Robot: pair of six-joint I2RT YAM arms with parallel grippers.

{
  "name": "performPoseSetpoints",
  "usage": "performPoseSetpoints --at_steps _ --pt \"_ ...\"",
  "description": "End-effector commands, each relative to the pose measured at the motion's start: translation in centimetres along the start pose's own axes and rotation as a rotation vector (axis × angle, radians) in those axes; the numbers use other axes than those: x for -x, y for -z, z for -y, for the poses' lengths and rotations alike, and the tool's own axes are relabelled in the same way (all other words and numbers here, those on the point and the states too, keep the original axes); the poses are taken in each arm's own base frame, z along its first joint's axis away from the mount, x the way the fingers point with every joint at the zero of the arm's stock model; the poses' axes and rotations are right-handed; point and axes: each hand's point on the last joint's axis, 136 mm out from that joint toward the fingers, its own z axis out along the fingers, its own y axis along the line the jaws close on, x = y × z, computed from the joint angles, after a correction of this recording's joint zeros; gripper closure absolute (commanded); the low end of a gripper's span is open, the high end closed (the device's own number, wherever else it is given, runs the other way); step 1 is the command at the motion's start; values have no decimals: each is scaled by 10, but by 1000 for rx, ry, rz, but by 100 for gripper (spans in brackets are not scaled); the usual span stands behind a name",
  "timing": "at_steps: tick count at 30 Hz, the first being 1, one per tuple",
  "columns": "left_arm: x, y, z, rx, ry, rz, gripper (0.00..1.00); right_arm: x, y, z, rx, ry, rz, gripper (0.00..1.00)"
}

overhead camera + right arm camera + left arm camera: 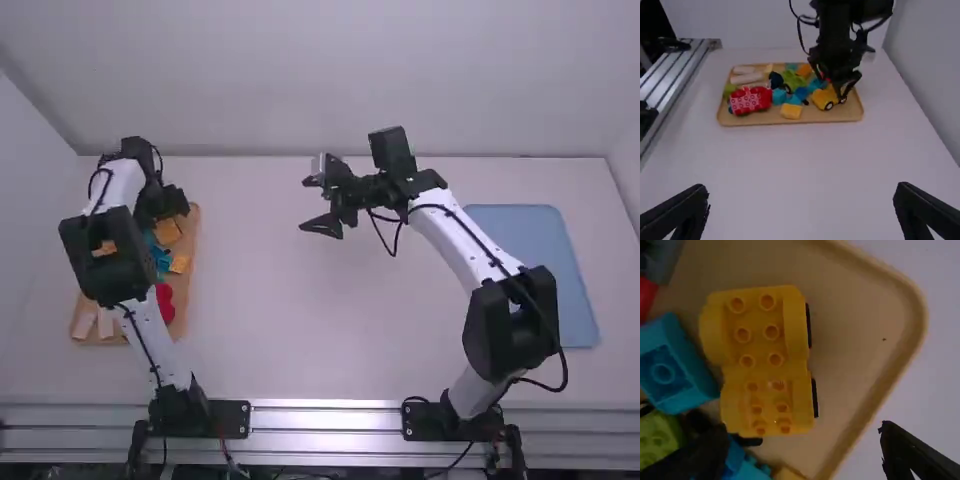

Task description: Assemble lego blocks to make yellow taxi

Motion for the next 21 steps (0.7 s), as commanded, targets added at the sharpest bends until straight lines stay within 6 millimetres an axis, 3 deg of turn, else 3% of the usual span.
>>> performPoseSetpoints --at_steps 1,4,10,14,21 --pt "3 5 -5 35 7 4 21 22 8 0 -20 51 20 1" --pt "-4 -5 -8 65 29 -9 26 21 8 -1 -18 48 19 1" --pt "-15 -28 -15 99 42 -19 25 21 8 -1 -17 50 19 1" --pt "-19 -31 -24 125 54 -29 24 21 8 0 -19 50 19 1" --pt "-20 -40 -17 106 46 -13 24 21 8 0 -19 49 19 1"
